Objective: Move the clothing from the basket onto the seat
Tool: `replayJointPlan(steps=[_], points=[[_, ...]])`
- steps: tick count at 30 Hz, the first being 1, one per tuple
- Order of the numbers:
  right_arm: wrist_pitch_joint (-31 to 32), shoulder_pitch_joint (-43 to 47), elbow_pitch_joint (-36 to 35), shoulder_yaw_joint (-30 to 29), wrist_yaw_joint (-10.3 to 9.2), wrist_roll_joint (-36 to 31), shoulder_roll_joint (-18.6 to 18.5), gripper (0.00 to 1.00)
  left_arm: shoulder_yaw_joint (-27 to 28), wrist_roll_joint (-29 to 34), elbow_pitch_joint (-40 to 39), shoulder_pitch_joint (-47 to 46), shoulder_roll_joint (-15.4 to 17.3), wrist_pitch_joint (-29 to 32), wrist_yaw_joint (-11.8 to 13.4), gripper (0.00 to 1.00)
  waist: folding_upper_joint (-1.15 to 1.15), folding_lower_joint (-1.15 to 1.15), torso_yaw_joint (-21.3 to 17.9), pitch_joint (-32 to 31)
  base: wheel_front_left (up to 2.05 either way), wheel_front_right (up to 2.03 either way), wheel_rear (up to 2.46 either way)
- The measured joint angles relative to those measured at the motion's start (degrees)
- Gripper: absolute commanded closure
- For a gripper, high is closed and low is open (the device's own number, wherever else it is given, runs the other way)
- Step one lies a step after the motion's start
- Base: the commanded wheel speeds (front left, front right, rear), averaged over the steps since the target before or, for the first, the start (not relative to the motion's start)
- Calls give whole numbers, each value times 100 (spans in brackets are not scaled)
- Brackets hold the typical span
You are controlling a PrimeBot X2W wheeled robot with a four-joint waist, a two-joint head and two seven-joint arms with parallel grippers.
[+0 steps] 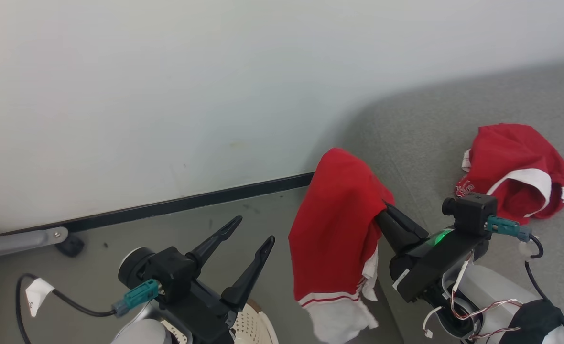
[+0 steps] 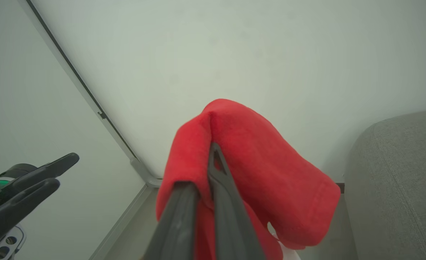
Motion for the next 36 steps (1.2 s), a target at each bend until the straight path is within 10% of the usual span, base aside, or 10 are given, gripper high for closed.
replayJointPlan(steps=[22, 36], points=[[-1, 781, -1088, -1159, -160, -727, -435, 100, 9, 144, -397, 81, 185, -25, 52, 0, 0, 0, -1385, 216, 0, 0, 0], [-1, 745, -1580, -1996, -101, -820, -708, 100, -64, 181, -368, -55, 99, 20, 44, 0, 0, 0, -1581, 344, 0, 0, 0]])
